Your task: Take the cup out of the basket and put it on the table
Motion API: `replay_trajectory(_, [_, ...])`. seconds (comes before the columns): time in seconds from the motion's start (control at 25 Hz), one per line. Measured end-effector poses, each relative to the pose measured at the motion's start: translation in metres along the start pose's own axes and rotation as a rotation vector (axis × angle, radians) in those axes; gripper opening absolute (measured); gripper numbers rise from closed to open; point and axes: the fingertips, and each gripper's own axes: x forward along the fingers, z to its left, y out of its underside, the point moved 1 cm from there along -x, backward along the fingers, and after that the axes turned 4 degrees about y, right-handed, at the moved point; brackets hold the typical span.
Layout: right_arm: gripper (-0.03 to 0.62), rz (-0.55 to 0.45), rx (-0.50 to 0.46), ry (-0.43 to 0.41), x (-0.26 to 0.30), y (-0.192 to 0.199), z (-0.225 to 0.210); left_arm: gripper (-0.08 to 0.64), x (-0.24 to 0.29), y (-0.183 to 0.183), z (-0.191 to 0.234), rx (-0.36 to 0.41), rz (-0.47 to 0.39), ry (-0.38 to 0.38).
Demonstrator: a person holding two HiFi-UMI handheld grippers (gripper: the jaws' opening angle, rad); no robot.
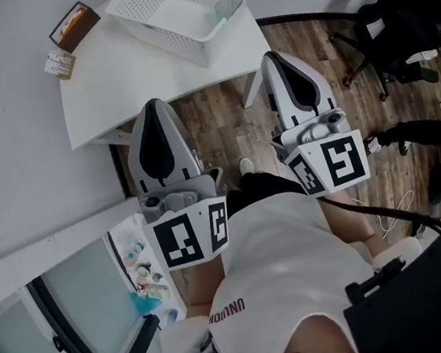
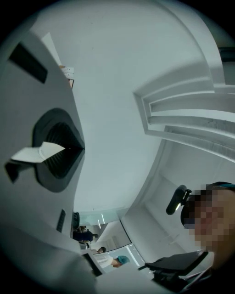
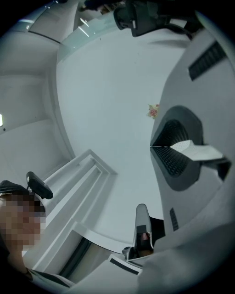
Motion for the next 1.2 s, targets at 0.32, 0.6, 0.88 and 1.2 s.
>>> replay_trajectory(0.32, [0.02, 0.023, -0.004, 0.008, 0.06, 0.01, -0.025, 0.012, 0.064, 0.015, 0.011, -0.004, 0.023, 0.021])
replay_trajectory(0.6, [0.02, 0.002, -0.022, 0.106, 0.119, 0.01, -0.056, 0.012, 0.138, 0.019, 0.035, -0.025, 0.003, 0.104])
replay_trajectory(0.88, [0.02, -0.033, -0.047, 0.23, 0.202, 0.001, -0.072, 0.012, 0.241, 0.024, 0.059, 0.016, 0.048, 0.314])
replay_trajectory(1.2, [0.02, -0.018, -0.022, 0.394, 0.242, 0.02, -0.097, 0.012, 0.3, 0.052, 0.065, 0.032, 0.147, 0.524])
